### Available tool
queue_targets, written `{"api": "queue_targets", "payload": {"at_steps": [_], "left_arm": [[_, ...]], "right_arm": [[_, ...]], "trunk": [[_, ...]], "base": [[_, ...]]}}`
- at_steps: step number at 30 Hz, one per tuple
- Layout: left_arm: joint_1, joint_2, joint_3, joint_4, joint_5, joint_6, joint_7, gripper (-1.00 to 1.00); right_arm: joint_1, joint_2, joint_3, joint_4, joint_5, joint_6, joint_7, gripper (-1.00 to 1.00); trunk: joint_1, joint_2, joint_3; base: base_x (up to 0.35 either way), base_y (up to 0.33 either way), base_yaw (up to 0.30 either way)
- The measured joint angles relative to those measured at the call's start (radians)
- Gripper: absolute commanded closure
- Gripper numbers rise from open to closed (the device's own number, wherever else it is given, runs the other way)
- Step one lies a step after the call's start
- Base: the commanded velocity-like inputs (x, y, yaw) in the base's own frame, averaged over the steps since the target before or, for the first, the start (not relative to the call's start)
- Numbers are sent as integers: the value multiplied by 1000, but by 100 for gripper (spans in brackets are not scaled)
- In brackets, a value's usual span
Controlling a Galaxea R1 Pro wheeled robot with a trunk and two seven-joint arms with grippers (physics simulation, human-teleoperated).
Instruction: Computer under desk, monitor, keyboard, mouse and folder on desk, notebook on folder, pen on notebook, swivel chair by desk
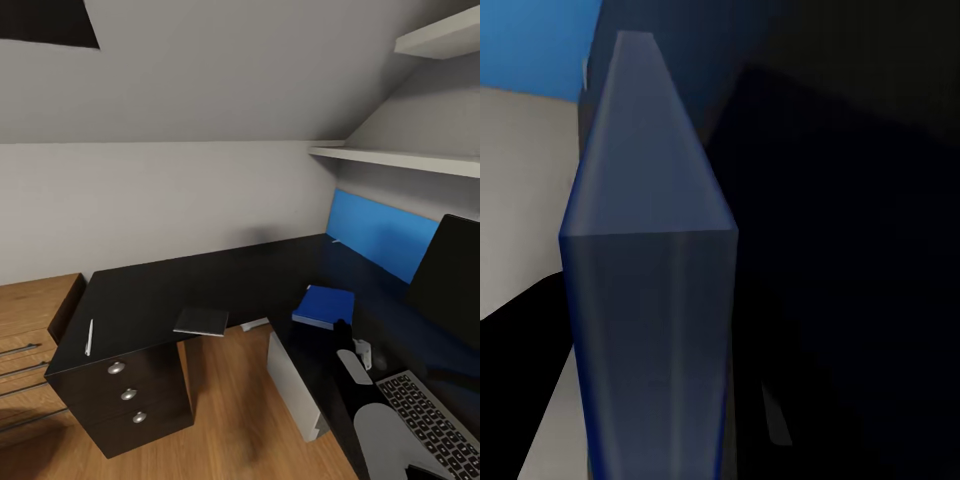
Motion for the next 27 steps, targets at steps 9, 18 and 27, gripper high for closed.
{"api": "queue_targets", "payload": {"at_steps": [9, 18, 27], "left_arm": [[0, -1, 1, 0, 1, 2, 0, -100], [0, -1, 2, 0, 1, 2, 0, -100], [0, -1, 2, 0, 1, 0, 0, -100]], "right_arm": [[0, 1, -1, -5, 3, 0, -6, 100], [0, 1, 0, -31, 4, 3, -48, 100], [0, 1, -1, -31, 5, 3, -48, 100]], "trunk": [[0, 0, 0], [0, 0, 0], [0, 0, 0]], "base": [[-19, -7, 0], [-97, 0, 0], [23, 0, 0]]}}
